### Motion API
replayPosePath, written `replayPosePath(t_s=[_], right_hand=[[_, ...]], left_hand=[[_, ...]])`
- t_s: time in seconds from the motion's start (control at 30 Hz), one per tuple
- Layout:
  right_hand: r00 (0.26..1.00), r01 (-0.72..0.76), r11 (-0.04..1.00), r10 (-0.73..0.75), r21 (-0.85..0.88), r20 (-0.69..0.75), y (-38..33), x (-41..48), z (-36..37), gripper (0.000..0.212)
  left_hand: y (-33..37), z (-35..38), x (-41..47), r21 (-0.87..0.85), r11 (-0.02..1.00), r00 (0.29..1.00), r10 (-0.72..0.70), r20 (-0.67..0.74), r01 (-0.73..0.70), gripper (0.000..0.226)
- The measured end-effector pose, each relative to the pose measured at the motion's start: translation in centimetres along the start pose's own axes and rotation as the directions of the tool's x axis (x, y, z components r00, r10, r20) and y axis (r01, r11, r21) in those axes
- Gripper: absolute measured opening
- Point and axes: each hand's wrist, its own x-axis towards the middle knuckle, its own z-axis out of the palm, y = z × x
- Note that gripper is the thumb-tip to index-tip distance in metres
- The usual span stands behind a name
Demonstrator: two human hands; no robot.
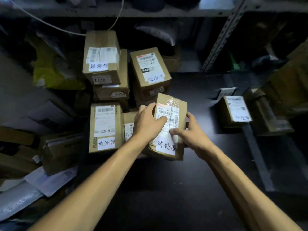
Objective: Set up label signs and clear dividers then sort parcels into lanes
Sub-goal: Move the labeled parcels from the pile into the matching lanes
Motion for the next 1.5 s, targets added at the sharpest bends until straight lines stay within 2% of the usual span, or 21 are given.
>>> replayPosePath(t_s=[0.13, 0.27, 0.4, 0.53, 0.73, 0.87, 1.17, 1.5], right_hand=[[0.989, 0.113, 0.993, -0.115, -0.026, -0.089, -1.6, -3.0, -4.8, 0.077], [0.953, 0.264, 0.961, -0.272, -0.076, -0.132, -3.7, -6.7, -9.9, 0.076], [0.868, 0.442, 0.886, -0.462, -0.139, -0.181, -6.1, -11.8, -15.7, 0.076], [0.793, 0.552, 0.82, -0.572, -0.148, -0.211, -7.8, -16.2, -21.1, 0.078], [0.715, 0.634, 0.748, -0.664, -0.196, -0.219, -9.4, -19.5, -27.9, 0.081], [0.677, 0.664, 0.713, -0.701, -0.224, -0.223, -9.3, -18.9, -30.8, 0.076], [0.741, 0.606, 0.762, -0.645, -0.229, -0.184, -9.3, -10.1, -34.6, 0.069], [0.803, 0.533, 0.798, -0.582, -0.28, -0.13, -11.5, 0.1, -35.4, 0.074]], left_hand=[[4.9, 1.9, -2.1, -0.051, 0.994, 0.995, 0.099, -0.008, -0.099, 0.042], [10.4, 3.3, -4.9, -0.077, 0.981, 0.981, 0.169, -0.093, -0.176, 0.039], [17.0, 4.2, -9.2, -0.149, 0.948, 0.953, 0.257, -0.157, -0.281, 0.049], [23.2, 5.5, -13.5, -0.251, 0.895, 0.92, 0.314, -0.233, -0.369, 0.055], [29.0, 7.8, -16.7, -0.298, 0.815, 0.863, 0.431, -0.263, -0.497, 0.044], [30.8, 9.9, -16.7, -0.319, 0.812, 0.869, 0.418, -0.267, -0.488, 0.045], [31.8, 14.7, -8.6, -0.32, 0.857, 0.91, 0.342, -0.235, -0.405, 0.051], [31.7, 17.0, 0.7, -0.331, 0.905, 0.947, 0.18, -0.267, -0.266, 0.048]])
